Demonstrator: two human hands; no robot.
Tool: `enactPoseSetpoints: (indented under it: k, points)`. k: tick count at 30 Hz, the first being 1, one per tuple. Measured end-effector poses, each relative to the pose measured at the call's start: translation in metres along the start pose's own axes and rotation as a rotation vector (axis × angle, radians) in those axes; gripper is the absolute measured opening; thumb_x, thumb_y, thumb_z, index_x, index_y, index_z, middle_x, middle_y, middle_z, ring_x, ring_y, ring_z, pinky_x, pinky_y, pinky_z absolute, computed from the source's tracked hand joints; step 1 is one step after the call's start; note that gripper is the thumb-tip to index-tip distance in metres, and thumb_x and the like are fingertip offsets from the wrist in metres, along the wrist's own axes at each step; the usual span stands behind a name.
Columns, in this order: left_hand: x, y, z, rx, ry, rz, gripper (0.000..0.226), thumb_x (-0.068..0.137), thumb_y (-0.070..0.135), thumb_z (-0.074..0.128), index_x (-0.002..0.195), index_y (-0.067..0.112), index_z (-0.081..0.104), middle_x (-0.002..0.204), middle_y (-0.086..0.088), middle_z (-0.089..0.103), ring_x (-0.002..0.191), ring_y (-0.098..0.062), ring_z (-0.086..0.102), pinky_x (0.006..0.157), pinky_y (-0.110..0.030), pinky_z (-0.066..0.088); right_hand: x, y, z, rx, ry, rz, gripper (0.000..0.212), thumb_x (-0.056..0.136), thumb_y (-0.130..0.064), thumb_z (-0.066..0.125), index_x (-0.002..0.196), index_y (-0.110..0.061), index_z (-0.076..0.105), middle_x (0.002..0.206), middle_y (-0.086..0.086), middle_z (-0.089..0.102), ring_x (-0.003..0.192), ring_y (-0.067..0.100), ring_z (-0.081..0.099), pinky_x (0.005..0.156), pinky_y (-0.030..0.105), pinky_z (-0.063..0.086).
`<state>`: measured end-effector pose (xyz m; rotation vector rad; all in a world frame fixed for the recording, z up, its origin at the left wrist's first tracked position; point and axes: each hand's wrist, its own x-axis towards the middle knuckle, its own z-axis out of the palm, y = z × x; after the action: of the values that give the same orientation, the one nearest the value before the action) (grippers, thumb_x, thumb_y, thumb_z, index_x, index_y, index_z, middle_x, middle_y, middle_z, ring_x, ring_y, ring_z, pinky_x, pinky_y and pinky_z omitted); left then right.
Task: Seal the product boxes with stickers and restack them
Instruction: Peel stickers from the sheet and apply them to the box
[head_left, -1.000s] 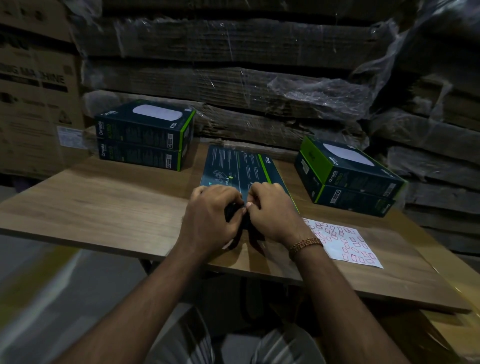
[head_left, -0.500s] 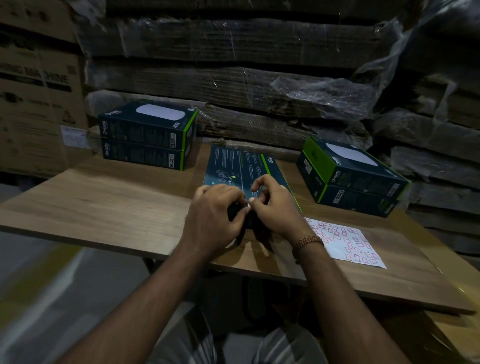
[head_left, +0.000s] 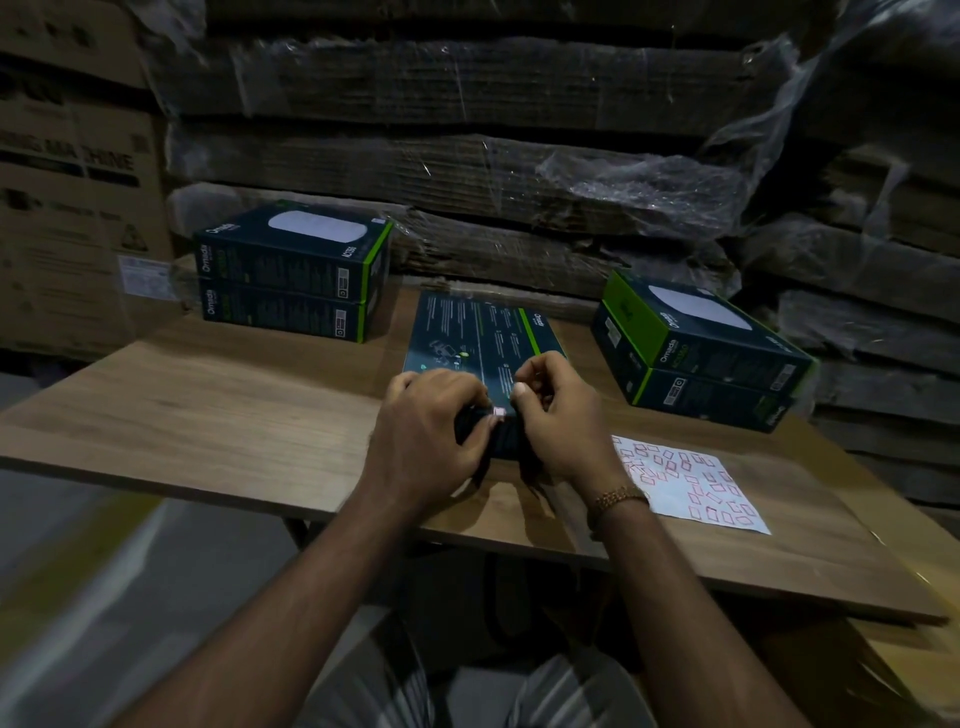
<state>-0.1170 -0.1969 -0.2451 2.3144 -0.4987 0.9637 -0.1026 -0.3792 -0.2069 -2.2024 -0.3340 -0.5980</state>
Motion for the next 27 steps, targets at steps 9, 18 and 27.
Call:
enactPoseSetpoints:
  k: [9, 18, 27]
  points:
    - [0.000, 0.000, 0.000, -0.004, 0.011, 0.016, 0.015, 0.100, 0.045, 0.067, 0.105, 0.032, 0.061, 0.105, 0.015, 0.065, 0.104, -0.006, 0.059, 0.107, -0.037, 0.038, -0.025, 0.007, 0.004, -0.008, 0.093, -0.189, 0.023, 0.089, -0.023, 0.082, 0.105, -0.027, 0.067, 0.101, -0.015, 0.069, 0.099, 0.006, 0.067, 0.089, 0.036, 0.059]
    - [0.000, 0.000, 0.001, 0.019, 0.007, 0.016, 0.016, 0.098, 0.047, 0.067, 0.105, 0.034, 0.061, 0.106, 0.016, 0.065, 0.105, -0.005, 0.059, 0.107, -0.039, 0.041, -0.025, 0.010, 0.008, -0.140, 0.099, -0.267, 0.022, 0.088, -0.025, 0.077, 0.104, -0.025, 0.062, 0.100, -0.012, 0.060, 0.098, 0.013, 0.057, 0.083, 0.039, 0.054]
    - [0.000, -0.002, 0.002, 0.015, 0.015, 0.014, 0.016, 0.097, 0.045, 0.070, 0.104, 0.034, 0.061, 0.106, 0.017, 0.065, 0.106, -0.005, 0.060, 0.107, -0.037, 0.040, -0.031, 0.013, 0.015, -0.174, 0.145, -0.287, 0.025, 0.084, -0.014, 0.072, 0.106, -0.021, 0.062, 0.101, -0.008, 0.058, 0.098, 0.014, 0.051, 0.082, 0.035, 0.051]
